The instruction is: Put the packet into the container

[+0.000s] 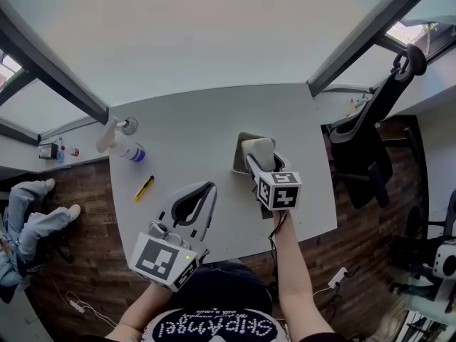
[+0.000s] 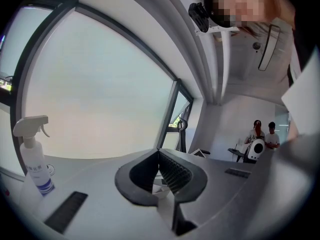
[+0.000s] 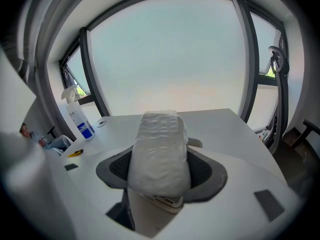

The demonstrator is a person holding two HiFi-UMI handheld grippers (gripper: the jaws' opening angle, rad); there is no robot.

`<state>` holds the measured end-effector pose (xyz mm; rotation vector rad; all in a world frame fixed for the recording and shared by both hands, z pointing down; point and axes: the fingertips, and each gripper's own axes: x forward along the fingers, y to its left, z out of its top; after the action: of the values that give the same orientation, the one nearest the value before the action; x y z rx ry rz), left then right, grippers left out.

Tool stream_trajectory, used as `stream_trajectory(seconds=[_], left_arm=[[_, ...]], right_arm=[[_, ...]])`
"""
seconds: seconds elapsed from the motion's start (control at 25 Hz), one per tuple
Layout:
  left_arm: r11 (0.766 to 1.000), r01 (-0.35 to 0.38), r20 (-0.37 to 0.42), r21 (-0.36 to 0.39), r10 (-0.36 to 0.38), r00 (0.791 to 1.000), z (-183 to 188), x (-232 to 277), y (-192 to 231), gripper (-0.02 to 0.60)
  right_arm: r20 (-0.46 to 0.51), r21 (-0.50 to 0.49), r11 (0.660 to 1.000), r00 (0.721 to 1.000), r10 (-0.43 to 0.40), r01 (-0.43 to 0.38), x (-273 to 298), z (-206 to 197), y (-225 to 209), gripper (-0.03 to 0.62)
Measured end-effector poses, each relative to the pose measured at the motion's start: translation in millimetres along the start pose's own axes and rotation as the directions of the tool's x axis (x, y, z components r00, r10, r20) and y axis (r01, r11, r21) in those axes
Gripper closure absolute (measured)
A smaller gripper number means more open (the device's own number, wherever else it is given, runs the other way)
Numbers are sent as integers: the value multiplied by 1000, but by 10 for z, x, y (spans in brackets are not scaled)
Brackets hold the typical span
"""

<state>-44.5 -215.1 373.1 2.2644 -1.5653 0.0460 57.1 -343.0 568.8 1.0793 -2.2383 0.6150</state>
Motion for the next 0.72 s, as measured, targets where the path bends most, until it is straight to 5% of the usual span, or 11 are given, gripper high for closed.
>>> stream_trajectory(seconds=[0.72], left_arm=[[1000,7,-15,-31,-7,1000,-59,-2,0,574]], right_arm=[[-99,-125,991,993,-59,47,183,-177,22,317]])
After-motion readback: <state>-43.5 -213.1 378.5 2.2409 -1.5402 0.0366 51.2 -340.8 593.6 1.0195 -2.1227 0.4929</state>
